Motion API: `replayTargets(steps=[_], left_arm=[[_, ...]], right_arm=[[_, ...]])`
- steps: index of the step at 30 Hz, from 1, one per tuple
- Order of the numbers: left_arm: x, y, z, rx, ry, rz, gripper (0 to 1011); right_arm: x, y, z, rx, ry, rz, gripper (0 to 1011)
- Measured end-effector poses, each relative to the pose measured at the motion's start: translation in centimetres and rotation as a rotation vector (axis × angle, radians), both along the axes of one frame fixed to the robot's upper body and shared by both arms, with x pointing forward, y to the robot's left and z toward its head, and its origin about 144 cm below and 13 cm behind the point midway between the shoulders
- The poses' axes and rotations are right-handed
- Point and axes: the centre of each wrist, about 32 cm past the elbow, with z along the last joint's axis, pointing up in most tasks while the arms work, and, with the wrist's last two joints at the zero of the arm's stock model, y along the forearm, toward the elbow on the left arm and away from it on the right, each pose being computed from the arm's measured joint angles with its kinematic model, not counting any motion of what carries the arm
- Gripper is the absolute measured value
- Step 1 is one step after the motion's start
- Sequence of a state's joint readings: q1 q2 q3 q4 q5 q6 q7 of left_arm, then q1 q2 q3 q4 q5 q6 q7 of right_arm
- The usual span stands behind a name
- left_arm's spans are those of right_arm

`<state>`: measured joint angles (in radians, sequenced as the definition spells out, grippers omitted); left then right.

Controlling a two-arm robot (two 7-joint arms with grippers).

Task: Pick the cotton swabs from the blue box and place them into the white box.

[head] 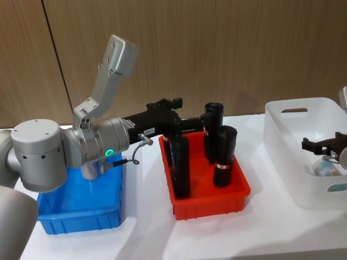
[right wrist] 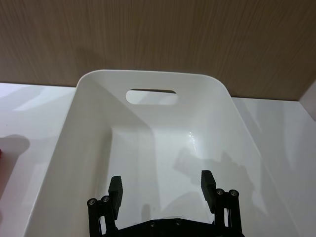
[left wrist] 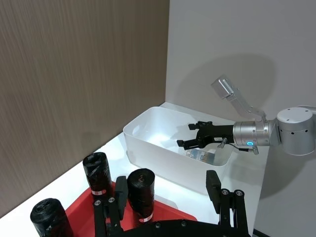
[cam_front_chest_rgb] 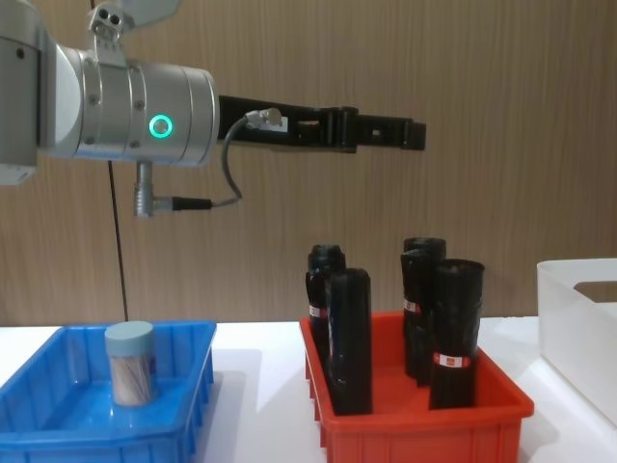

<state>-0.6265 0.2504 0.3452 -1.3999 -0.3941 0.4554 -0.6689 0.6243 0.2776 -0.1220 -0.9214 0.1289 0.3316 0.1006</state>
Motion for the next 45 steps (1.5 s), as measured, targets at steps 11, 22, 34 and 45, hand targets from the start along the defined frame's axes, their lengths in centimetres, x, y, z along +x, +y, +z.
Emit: replayTargets(steps=[11,22,34,45], left_arm=[[0.0,0.0,0.0,0.000,0.000,0.000,1000],[0.0,0.0,0.0,0.000,0.000,0.000,1000],[0.0,0.0,0.0,0.000,0.000,0.000,1000],[0.0,0.0,0.0,0.000,0.000,0.000,1000]], right_arm=[[-0.8,0.0,0.5,0.001,-0.076,-0.010,1001],[-2.7,0.2,1.6,-0.001,-0.203,-0.024,1001],[-4.9,0.7,2.4,-0.001,-0.301,-0.037,1001],[-5.9,0.9,2.8,0.001,-0.340,-0.042,1001]])
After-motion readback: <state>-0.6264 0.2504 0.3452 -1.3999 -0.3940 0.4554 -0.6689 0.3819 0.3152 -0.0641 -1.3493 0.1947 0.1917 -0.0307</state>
